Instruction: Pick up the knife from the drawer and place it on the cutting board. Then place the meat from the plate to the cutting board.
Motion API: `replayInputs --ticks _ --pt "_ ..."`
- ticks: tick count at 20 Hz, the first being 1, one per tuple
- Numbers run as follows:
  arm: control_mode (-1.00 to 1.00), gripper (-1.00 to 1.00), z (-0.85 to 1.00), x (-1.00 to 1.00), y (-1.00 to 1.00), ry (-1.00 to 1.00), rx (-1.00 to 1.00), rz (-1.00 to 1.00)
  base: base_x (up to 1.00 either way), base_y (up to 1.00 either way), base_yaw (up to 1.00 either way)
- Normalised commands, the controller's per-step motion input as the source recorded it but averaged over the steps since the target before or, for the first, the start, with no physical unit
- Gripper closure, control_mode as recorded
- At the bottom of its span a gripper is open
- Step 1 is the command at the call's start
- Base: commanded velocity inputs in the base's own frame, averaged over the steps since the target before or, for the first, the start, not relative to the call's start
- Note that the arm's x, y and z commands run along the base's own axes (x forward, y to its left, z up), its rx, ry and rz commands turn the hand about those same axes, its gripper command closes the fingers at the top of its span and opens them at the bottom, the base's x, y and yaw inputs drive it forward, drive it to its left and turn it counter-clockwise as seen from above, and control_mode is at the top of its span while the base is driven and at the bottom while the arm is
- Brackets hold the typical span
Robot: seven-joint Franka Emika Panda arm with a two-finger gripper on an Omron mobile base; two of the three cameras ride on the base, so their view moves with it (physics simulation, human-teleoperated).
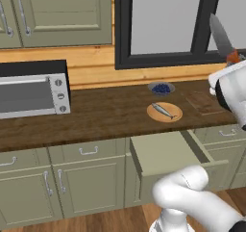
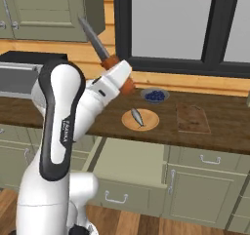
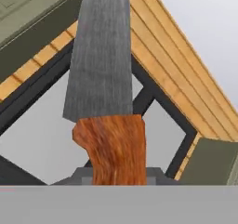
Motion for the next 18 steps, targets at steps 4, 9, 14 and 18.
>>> replayInputs --ticks 4,9,14,18 --pt "-1.0 1.0 0.07 -0.39 0.29 -0.11 -1.0 -0.12 0.0 0.0 0.0" --pt "-1.0 1.0 0.0 -0.19 0.31 -0.09 -1.0 -0.21 0.0 0.0 0.0" --pt "-1.0 1.0 0.0 -0.03 0.17 -0.09 -1.0 -0.29 0.0 0.0 0.0" --pt "-1.0 1.0 0.0 -0.01 0.05 -0.03 -1.0 -0.3 0.0 0.0 0.0"
